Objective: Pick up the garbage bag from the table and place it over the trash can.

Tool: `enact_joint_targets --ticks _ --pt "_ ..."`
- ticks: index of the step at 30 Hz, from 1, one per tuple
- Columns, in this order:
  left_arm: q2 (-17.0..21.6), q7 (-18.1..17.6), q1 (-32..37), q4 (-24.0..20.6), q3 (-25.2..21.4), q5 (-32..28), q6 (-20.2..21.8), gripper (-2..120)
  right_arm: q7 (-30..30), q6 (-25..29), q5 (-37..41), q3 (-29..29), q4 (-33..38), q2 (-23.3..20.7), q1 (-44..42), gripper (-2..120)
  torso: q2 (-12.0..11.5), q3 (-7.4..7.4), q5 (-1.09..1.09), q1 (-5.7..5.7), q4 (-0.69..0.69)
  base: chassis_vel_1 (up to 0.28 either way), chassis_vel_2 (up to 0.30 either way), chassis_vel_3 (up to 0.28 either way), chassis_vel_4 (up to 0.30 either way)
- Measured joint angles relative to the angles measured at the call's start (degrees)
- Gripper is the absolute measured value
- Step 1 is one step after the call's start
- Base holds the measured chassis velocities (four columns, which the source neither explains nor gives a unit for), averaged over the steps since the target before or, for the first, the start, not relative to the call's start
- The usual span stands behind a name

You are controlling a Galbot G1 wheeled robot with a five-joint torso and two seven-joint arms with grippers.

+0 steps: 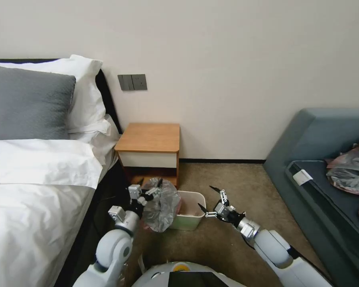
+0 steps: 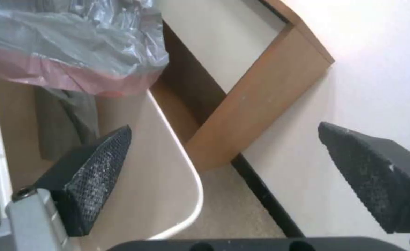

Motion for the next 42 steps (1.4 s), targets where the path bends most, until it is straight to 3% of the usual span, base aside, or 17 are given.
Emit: enact_joint_targets --ticks 6,11,14,18,25,39,42 --pt "0.3 0.1 2.9 -0.9 -0.5 0.9 1.8 99 -0.1 1.0 -0.1 0.0 -0.4 0.8 -0.3 100 0.0 0.0 -0.01 0.0 0.01 0.0 0.0 0.0 0.0" --pt "-0.4 -0.6 2.9 2.4 -0.4 3.3 1.3 99 -0.1 2.0 -0.1 0.0 -0.6 1.6 -0.9 100 0.0 0.0 -0.01 0.0 0.0 0.0 0.0 0.0 0.0" --pt "-0.9 -3.2 2.4 4.6 0.4 5.2 0.7 100 -0.1 2.3 -0.2 0.0 -0.6 1.8 -1.3 100 0.0 0.0 -0.01 0.0 0.0 0.0 0.0 0.0 0.0" --pt "-1.8 -5.7 1.5 5.8 1.5 6.3 3.8 100 -0.1 2.6 -0.2 0.2 -0.7 1.8 -1.7 100 0.0 0.0 -0.01 0.0 -0.01 0.0 0.0 0.0 0.0" --pt "-3.6 -6.8 -1.1 5.5 1.8 -1.8 12.3 99 -0.1 2.9 -0.3 0.3 -0.8 2.4 -2.3 100 0.0 0.0 0.0 0.0 -0.01 0.0 0.0 0.0 0.0" --pt "-4.7 -11.6 -3.1 6.0 -0.6 -7.7 16.3 100 -0.1 3.5 -0.6 0.3 -1.2 3.1 -3.0 100 0.0 0.0 0.0 0.0 0.0 0.0 0.0 0.0 0.0" --pt "-5.2 -13.2 -5.1 7.2 -1.2 -7.3 19.1 99 -0.1 3.7 -0.8 0.3 -1.2 3.5 -3.3 100 0.0 0.0 -0.01 0.0 -0.01 0.0 0.0 0.0 0.0"
